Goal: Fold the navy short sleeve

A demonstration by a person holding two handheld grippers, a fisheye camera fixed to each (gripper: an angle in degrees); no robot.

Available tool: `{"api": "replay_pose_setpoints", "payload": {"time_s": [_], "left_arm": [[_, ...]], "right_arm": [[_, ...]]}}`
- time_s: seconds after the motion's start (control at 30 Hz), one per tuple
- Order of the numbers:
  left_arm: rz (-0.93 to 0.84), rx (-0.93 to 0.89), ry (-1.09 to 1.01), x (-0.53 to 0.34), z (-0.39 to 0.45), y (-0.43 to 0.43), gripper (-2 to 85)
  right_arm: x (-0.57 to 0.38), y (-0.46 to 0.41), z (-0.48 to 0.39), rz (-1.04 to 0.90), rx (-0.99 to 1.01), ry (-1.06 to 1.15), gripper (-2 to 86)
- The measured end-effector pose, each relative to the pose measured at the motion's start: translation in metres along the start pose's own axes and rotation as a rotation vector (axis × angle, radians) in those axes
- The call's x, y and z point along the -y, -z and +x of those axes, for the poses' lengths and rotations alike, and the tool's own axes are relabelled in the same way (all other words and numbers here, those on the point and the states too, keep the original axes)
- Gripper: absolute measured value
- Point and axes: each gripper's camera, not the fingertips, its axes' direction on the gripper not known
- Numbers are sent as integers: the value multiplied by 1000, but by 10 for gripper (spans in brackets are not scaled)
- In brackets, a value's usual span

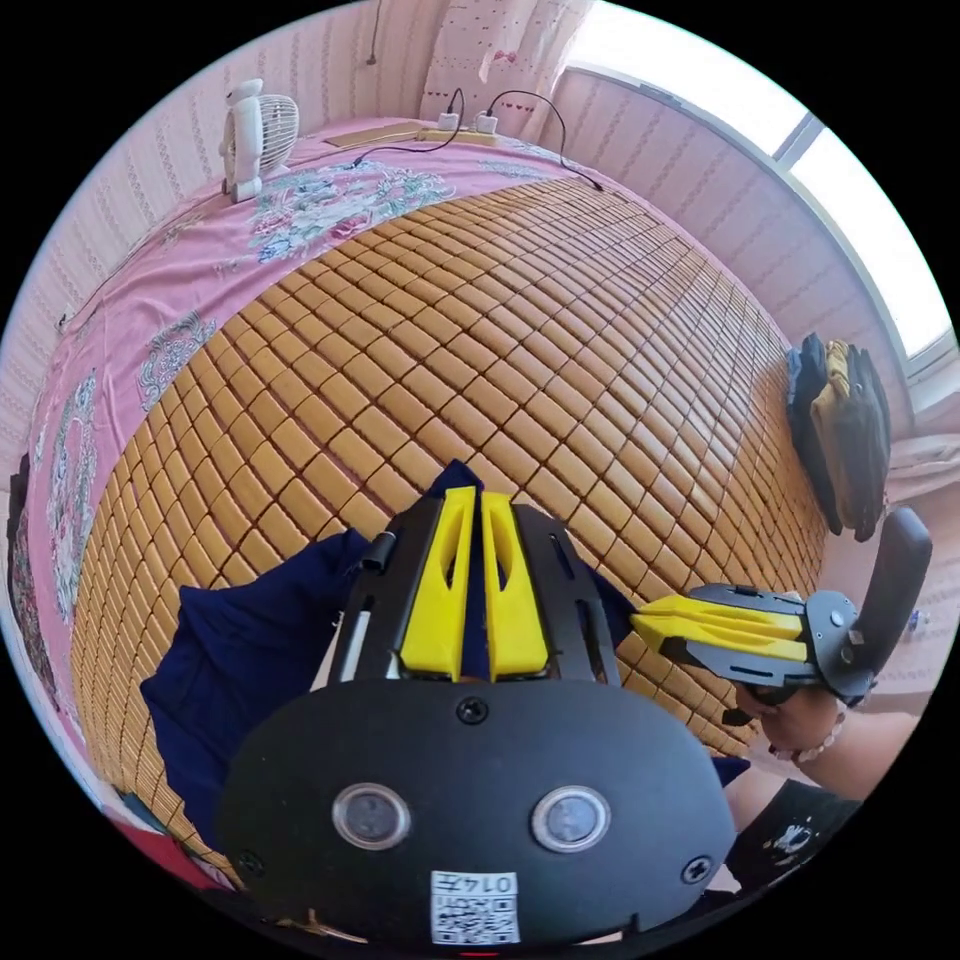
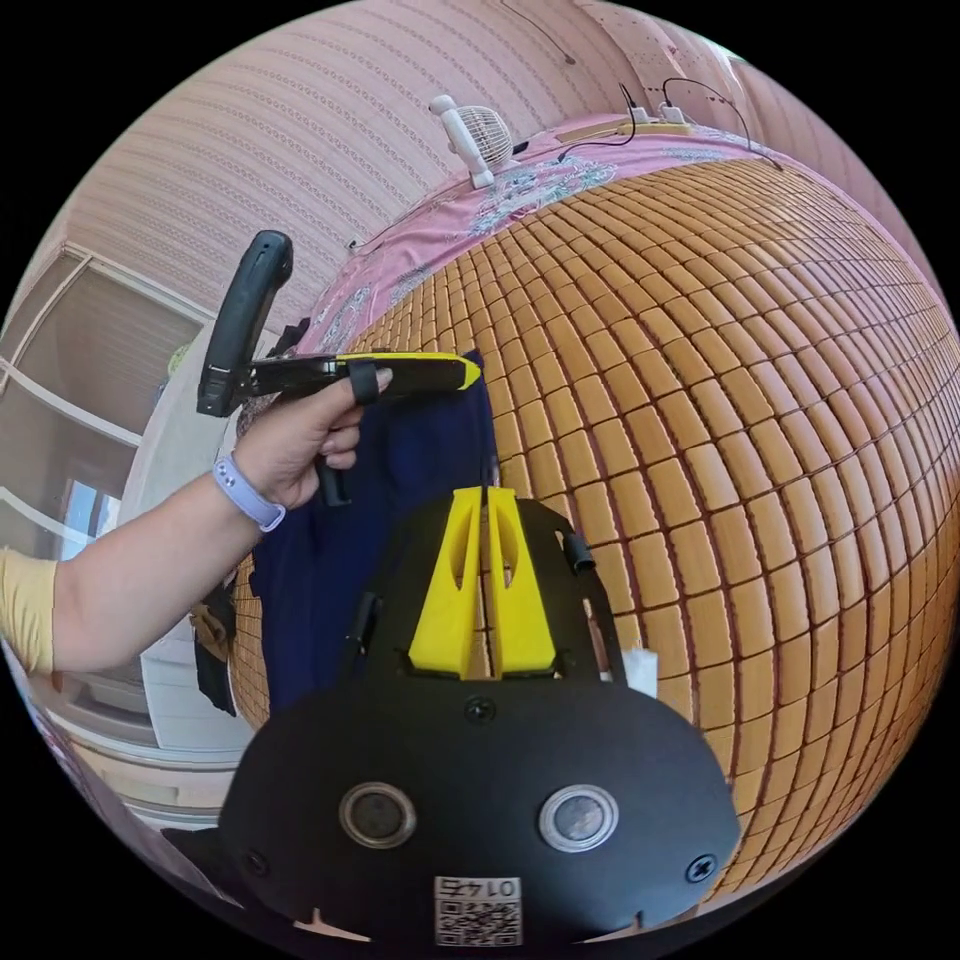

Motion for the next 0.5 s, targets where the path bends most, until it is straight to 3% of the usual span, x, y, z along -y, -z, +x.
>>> {"api": "replay_pose_setpoints", "payload": {"time_s": [0.07, 0.2, 0.33, 0.5], "left_arm": [[10, -18, 0, 0, 4, 2, -6], [195, -134, -116, -7, 32, 24, -6], [4, -152, -98, -5, 46, -16, 14], [55, -188, -42, -12, 34, -1, 55]], "right_arm": [[-8, 8, -5, 27, 14, 7, 7], [-26, 16, -17, 59, -7, 4, 9], [-34, -3, -20, -36, -127, -42, 17], [-41, -15, -27, -98, -185, -29, 42]]}}
